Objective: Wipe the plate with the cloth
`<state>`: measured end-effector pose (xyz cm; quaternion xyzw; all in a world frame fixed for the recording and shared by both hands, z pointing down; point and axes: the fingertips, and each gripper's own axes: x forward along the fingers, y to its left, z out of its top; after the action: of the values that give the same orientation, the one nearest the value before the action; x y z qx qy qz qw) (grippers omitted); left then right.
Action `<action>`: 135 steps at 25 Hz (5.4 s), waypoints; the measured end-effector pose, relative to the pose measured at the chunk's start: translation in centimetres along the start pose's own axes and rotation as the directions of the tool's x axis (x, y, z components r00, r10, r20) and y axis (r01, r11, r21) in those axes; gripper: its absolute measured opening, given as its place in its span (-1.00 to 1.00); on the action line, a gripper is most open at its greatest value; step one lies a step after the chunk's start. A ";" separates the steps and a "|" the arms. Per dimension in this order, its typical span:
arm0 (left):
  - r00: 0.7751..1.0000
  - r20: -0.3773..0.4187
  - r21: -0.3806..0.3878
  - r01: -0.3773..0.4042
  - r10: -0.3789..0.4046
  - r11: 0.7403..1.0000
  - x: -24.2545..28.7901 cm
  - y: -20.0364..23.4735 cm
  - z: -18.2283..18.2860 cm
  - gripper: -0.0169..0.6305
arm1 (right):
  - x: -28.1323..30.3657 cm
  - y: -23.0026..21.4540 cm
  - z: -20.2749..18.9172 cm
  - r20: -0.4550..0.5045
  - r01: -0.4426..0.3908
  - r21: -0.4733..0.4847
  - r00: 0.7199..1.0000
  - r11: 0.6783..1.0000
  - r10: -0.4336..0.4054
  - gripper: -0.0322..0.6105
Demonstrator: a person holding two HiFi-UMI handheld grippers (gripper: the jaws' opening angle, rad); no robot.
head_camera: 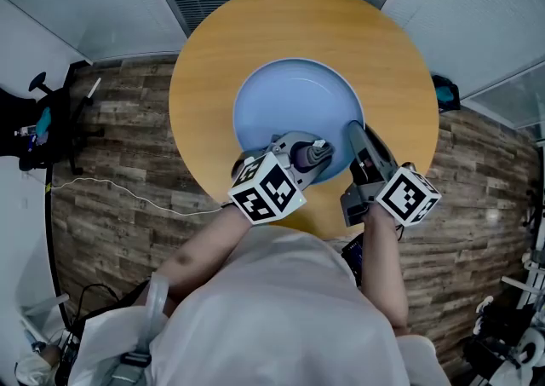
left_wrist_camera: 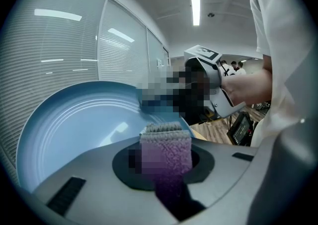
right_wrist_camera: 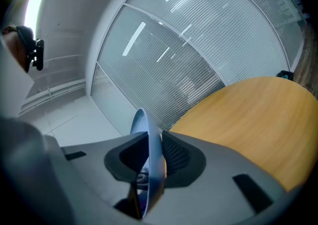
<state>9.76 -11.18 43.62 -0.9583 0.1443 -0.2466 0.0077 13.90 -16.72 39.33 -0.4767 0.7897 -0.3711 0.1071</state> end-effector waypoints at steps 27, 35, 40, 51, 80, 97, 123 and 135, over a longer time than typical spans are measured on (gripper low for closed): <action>0.990 -0.108 0.194 0.110 -0.090 0.975 0.1 -2.3 -2.4 -0.70 | -0.7 -0.5 0.4 0.025 0.002 -0.003 1.000 1.000 -0.001 -0.64; 0.993 -0.119 0.137 0.031 -0.015 0.990 -1.1 0.0 -3.3 -0.70 | -0.9 -0.6 0.6 0.035 0.027 -0.046 0.999 0.999 -0.025 -0.64; 0.996 -0.078 0.022 0.047 -0.045 0.999 -1.0 -0.3 -3.1 -0.70 | -0.9 -0.3 0.9 0.038 0.029 -0.081 0.999 0.996 -0.026 -0.64; 0.989 -0.079 0.032 0.129 -0.126 0.991 -0.4 -2.0 -2.6 -0.70 | -1.2 -0.4 1.0 0.050 0.028 -0.067 0.998 0.997 -0.025 -0.64; 0.965 0.003 0.063 0.262 -0.262 0.963 0.1 -5.6 -0.1 -0.70 | -1.3 -1.3 0.6 0.067 -0.002 0.008 0.998 1.000 0.002 -0.64; 0.994 -0.058 0.045 0.092 -0.089 0.995 -1.8 -1.2 -3.0 -0.70 | -1.5 -1.7 0.3 0.045 0.035 -0.028 0.998 0.999 -0.034 -0.64; 0.972 0.093 0.063 -0.224 0.217 0.973 -6.3 5.0 -0.7 -0.70 | -1.9 -5.7 -4.0 -0.098 0.072 0.088 0.993 0.994 -0.064 -0.68; 0.934 0.209 -0.084 -0.279 0.291 0.957 -9.4 6.8 0.3 -0.70 | -1.5 -9.3 -4.0 -0.136 0.125 0.084 0.984 0.989 -0.113 -0.72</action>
<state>0.25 -15.05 38.35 -0.9484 0.2865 -0.1316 0.0336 18.84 -16.02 48.23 -0.4921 0.7472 -0.4434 0.0546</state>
